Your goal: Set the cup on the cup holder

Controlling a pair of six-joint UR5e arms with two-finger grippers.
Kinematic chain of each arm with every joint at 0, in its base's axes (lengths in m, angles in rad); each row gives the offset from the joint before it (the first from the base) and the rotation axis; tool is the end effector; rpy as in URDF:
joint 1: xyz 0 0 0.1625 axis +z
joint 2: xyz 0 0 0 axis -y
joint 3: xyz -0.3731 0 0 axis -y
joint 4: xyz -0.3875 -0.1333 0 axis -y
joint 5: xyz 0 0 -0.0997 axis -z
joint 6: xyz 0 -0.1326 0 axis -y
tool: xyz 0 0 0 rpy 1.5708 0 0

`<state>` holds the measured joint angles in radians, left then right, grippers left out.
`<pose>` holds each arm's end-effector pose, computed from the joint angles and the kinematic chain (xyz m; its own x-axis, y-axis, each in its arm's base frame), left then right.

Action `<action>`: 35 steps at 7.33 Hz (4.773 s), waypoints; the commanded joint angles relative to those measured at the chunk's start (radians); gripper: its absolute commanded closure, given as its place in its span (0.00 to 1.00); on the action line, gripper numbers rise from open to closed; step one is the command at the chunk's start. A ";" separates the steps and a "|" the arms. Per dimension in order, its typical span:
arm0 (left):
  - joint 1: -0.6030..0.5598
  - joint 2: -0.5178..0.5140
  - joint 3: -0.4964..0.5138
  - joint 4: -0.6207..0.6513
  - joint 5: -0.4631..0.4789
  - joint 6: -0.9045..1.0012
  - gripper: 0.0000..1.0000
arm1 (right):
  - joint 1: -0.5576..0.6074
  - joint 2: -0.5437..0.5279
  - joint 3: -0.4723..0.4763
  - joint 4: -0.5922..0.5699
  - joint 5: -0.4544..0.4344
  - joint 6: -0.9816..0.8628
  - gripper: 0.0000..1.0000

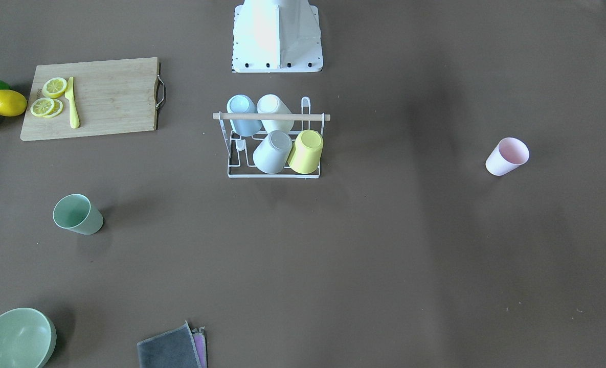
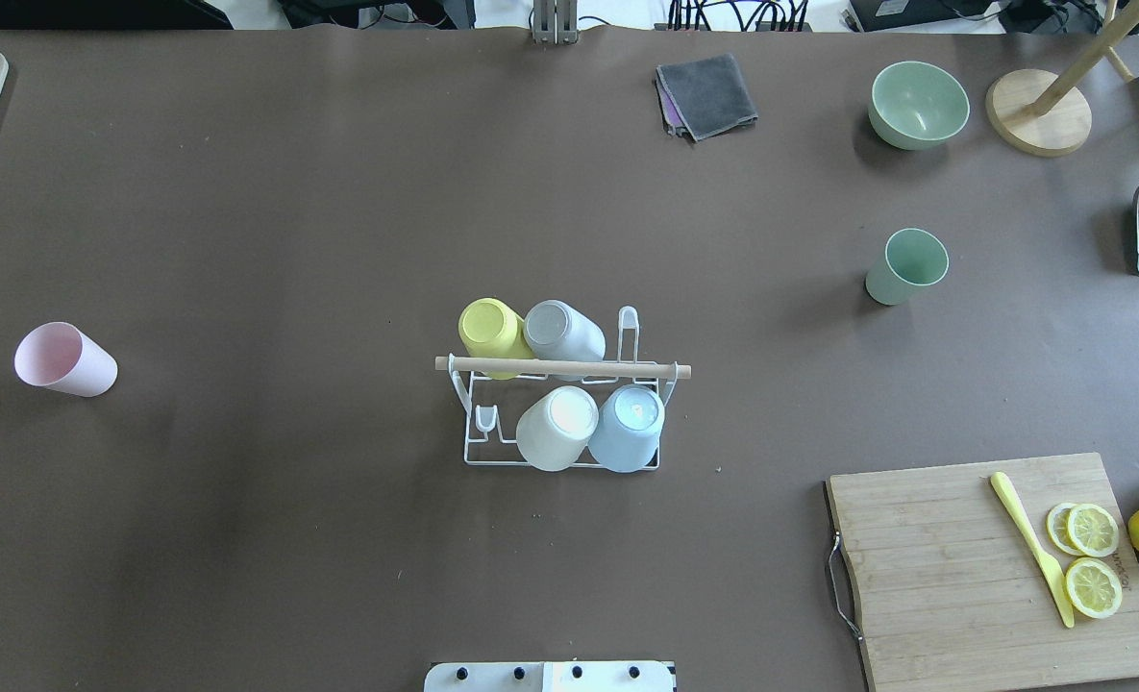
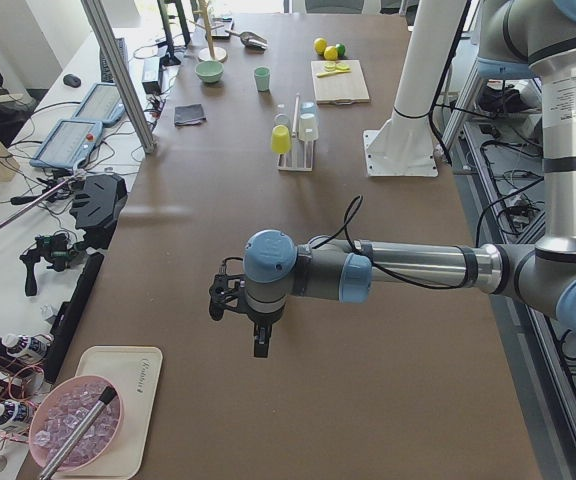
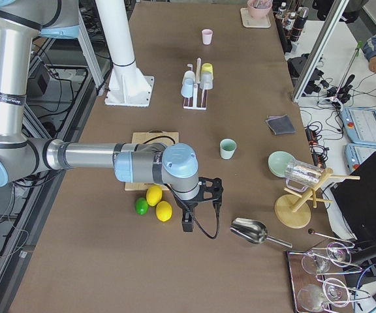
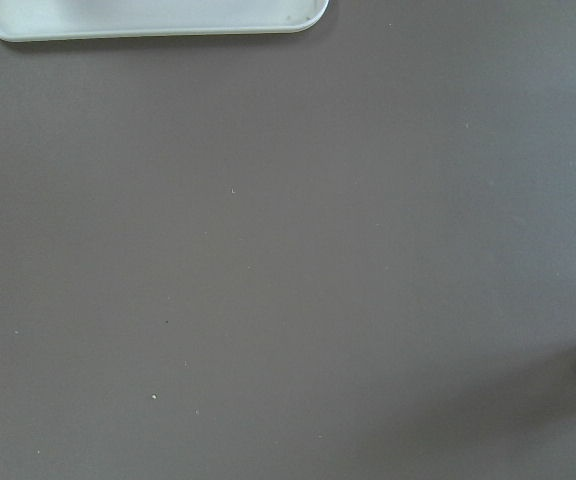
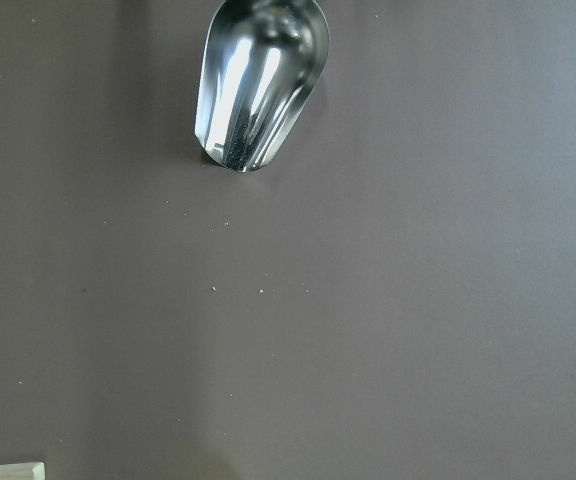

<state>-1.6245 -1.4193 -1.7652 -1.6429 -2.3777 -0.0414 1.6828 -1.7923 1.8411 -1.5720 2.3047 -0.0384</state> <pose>-0.0611 -0.4378 0.5944 0.6924 0.0045 -0.7215 0.0821 0.9930 0.0850 0.0900 -0.4018 0.6012 0.7452 0.0132 0.6667 -0.0831 0.9938 0.0732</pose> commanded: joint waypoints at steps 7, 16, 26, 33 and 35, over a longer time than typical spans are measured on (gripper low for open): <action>0.000 -0.001 -0.002 0.000 0.000 0.000 0.01 | 0.000 -0.006 -0.013 0.009 -0.016 0.002 0.00; 0.003 0.010 -0.031 0.006 -0.011 -0.002 0.01 | -0.011 0.036 -0.013 0.029 -0.030 -0.005 0.00; 0.011 0.007 -0.033 0.023 -0.008 -0.002 0.01 | -0.475 0.364 0.007 -0.283 -0.170 -0.044 0.00; 0.136 -0.314 -0.022 0.563 0.070 0.000 0.01 | -0.649 0.796 -0.206 -0.666 -0.283 -0.201 0.00; 0.231 -0.531 0.065 0.756 0.168 0.002 0.01 | -0.679 0.954 -0.381 -0.695 -0.298 -0.221 0.00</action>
<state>-1.4450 -1.8282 -1.7484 -0.9938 -2.2651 -0.0405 1.0237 -0.9378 1.5678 -2.2469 2.0178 -0.2470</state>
